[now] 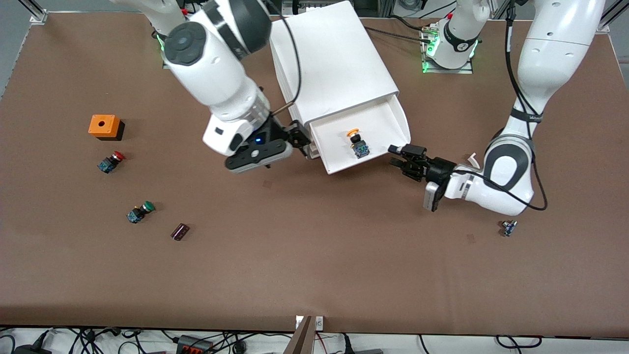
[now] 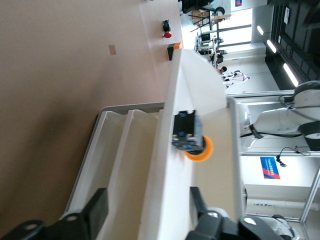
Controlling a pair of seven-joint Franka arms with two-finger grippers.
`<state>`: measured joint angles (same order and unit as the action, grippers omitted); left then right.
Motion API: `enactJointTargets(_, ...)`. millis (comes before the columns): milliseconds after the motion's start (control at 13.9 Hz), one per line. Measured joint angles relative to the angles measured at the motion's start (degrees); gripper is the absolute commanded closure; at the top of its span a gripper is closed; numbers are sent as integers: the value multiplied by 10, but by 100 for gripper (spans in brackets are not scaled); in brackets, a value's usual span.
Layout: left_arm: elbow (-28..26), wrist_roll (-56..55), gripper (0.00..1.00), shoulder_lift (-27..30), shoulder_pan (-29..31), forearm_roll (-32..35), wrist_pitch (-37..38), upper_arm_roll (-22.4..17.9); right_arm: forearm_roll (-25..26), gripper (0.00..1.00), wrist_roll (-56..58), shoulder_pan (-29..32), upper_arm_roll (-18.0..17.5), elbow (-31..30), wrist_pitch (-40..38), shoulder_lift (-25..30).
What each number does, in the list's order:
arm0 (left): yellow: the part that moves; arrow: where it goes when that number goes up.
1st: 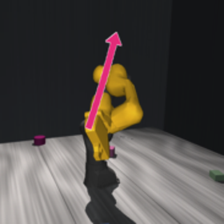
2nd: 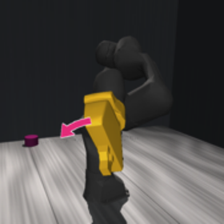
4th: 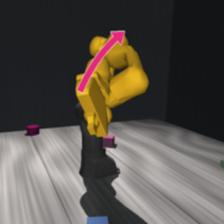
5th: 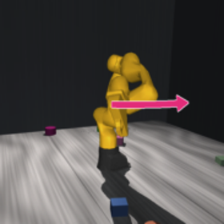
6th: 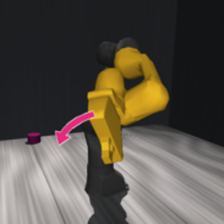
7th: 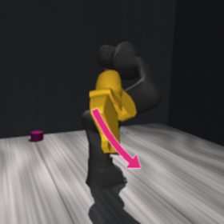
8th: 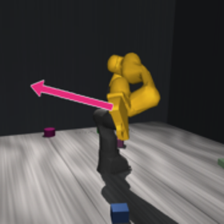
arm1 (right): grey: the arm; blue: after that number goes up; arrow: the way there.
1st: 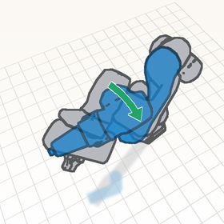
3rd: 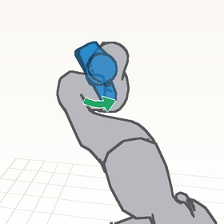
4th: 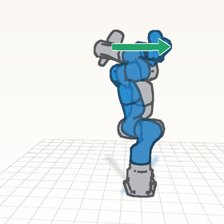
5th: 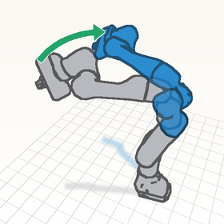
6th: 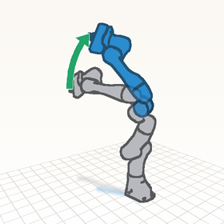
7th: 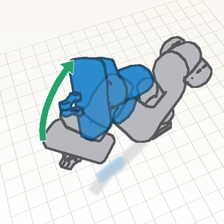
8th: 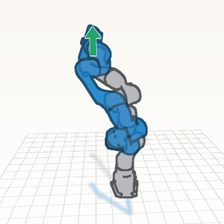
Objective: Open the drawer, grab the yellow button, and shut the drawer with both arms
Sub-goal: 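Grasp the blue button in the drawer with the right gripper while the left withdraws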
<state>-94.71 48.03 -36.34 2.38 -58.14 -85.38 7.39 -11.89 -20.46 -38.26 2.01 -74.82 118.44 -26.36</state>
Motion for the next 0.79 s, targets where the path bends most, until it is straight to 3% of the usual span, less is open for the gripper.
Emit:
enactJointTargets(143, 36, -69, 0, 10, 16, 24, 40, -3, 5, 0, -16, -23, 0, 20, 6, -20)
enactJointTargets(502, 155, -220, 0, 58, 20, 240, 85, -1, 22, 0, -30, -79, 2, 82, 7, -81)
enactJointTargets(789, 186, -241, 0, 97, -17, 522, 83, 6, 32, 3, -47, -109, 3, 113, 17, -128)
